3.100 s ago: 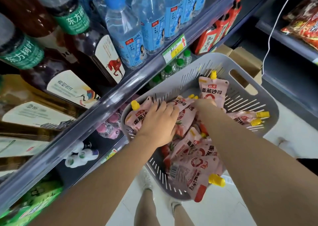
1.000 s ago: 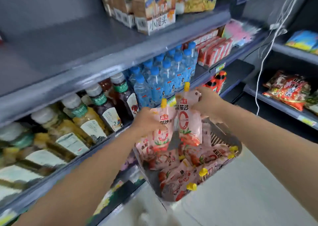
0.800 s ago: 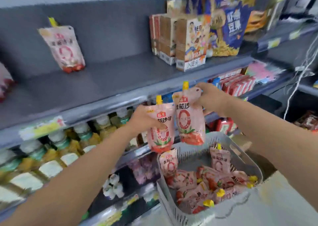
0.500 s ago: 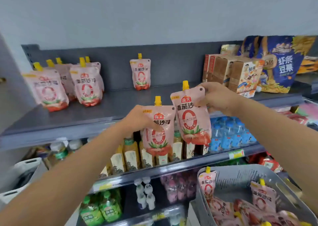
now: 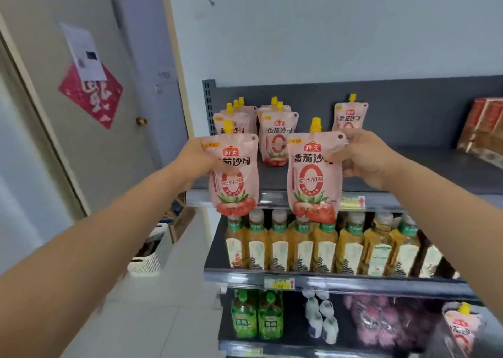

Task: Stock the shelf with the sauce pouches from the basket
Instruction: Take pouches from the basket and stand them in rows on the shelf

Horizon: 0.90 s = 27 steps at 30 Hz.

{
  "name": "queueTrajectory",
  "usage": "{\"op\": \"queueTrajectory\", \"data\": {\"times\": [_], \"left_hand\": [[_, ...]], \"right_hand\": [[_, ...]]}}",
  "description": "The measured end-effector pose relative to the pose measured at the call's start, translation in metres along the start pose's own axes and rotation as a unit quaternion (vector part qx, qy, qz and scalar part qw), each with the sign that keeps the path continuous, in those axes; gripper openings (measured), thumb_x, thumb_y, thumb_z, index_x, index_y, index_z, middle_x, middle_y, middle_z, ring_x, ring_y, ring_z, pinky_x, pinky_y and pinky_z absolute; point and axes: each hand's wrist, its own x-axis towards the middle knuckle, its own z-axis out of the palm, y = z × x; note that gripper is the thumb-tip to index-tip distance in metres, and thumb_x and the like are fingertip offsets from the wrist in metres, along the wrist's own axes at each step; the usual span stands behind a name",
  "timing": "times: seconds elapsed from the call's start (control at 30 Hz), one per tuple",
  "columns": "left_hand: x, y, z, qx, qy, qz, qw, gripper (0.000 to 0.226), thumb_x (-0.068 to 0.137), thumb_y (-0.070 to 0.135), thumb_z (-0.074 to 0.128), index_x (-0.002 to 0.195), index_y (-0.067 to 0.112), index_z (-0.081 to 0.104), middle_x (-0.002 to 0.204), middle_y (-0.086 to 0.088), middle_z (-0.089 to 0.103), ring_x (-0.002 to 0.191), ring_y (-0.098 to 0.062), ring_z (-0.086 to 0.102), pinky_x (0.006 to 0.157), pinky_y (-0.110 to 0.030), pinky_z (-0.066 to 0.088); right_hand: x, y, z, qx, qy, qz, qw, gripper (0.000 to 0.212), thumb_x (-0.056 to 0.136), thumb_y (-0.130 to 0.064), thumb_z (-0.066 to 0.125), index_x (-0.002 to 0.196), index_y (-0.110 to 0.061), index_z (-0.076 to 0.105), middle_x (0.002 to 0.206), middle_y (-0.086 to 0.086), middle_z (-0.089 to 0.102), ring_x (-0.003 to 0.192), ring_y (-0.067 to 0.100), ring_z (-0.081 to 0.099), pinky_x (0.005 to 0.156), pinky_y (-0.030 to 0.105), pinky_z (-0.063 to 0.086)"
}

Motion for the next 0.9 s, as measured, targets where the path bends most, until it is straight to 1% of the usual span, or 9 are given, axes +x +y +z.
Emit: {"op": "queueTrajectory", "data": {"times": [0.1,0.2,0.3,0.43,0.53,0.6,0.67,0.77,0.9], "left_hand": [[0.018,-0.008,-0.024,-0.032,0.055,0.001,0.998,0.05,0.056,-0.008,0.085,0.101,0.006,0.071,0.093,-0.005,0.075,0.089,-0.023,0.072,0.08,-0.044,0.058],[0.042,-0.015,-0.032,-0.069,0.093,0.005,0.993,0.048,0.054,-0.009,0.086,0.097,0.007,0.071,0.092,-0.005,0.075,0.088,-0.022,0.072,0.079,-0.044,0.058],[0.067,-0.02,-0.03,-0.092,0.11,0.01,0.99,0.046,0.054,-0.009,0.086,0.092,0.01,0.072,0.09,-0.004,0.075,0.087,-0.021,0.072,0.077,-0.042,0.059],[0.104,-0.026,-0.023,-0.088,0.083,0.003,0.993,0.054,0.053,-0.01,0.085,0.102,0.009,0.071,0.094,-0.004,0.075,0.088,-0.02,0.072,0.073,-0.038,0.059],[0.128,-0.03,-0.016,-0.061,0.044,0.004,0.997,0.047,0.059,-0.012,0.081,0.096,0.014,0.07,0.08,0.006,0.075,0.075,-0.009,0.072,0.058,-0.025,0.058],[0.144,-0.032,-0.014,-0.05,0.03,0.01,0.998,0.043,0.062,-0.013,0.079,0.091,0.016,0.07,0.074,0.01,0.074,0.07,-0.004,0.071,0.056,-0.021,0.056],[0.157,-0.035,-0.017,-0.035,0.019,0.022,0.999,0.043,0.062,-0.012,0.08,0.092,0.017,0.07,0.078,0.01,0.075,0.075,-0.003,0.071,0.061,-0.021,0.057],[0.169,-0.038,-0.025,-0.012,-0.02,0.018,1.0,0.049,0.062,-0.008,0.081,0.105,0.012,0.071,0.097,0.001,0.075,0.09,-0.012,0.071,0.072,-0.024,0.058],[0.17,-0.04,-0.037,-0.01,-0.082,0.008,0.997,0.065,0.054,0.001,0.084,0.116,0.009,0.067,0.108,-0.006,0.073,0.1,-0.018,0.07,0.077,-0.025,0.058]], "right_hand": [[0.015,-0.004,0.017,0.009,0.01,-0.005,1.0,0.04,0.083,0.01,0.06,0.118,-0.009,0.059,0.094,0.007,0.071,0.086,0.026,0.069,0.071,0.039,0.057],[0.033,-0.007,0.022,0.012,0.019,-0.013,1.0,0.038,0.084,0.009,0.06,0.118,-0.009,0.057,0.097,0.007,0.071,0.091,0.028,0.069,0.073,0.041,0.057],[0.055,-0.007,0.021,0.018,0.033,-0.028,0.999,0.036,0.084,0.008,0.06,0.114,-0.011,0.058,0.098,0.005,0.071,0.091,0.025,0.069,0.071,0.039,0.057],[0.09,0.002,0.019,0.017,0.047,-0.048,0.998,0.035,0.084,0.009,0.061,0.11,-0.014,0.059,0.103,0.005,0.07,0.091,0.023,0.069,0.068,0.037,0.057],[0.115,0.011,0.019,0.027,0.039,-0.056,0.997,0.033,0.084,0.009,0.061,0.103,-0.017,0.06,0.103,0.004,0.07,0.092,0.022,0.069,0.07,0.039,0.058],[0.128,0.016,0.021,0.035,0.029,-0.063,0.997,0.032,0.083,0.01,0.061,0.098,-0.019,0.061,0.102,0.004,0.071,0.091,0.021,0.07,0.073,0.041,0.059],[0.139,0.021,0.025,0.041,0.018,-0.073,0.996,0.032,0.083,0.011,0.061,0.095,-0.019,0.062,0.098,0.004,0.071,0.087,0.019,0.071,0.072,0.04,0.06],[0.152,0.029,0.032,0.054,-0.003,-0.083,0.995,0.036,0.083,0.013,0.059,0.092,-0.022,0.063,0.089,0.0,0.073,0.077,0.013,0.072,0.068,0.033,0.061],[0.163,0.037,0.041,0.089,-0.023,-0.078,0.993,0.04,0.084,0.012,0.059,0.096,-0.026,0.064,0.086,-0.004,0.075,0.08,0.012,0.072,0.064,0.028,0.059]]}}
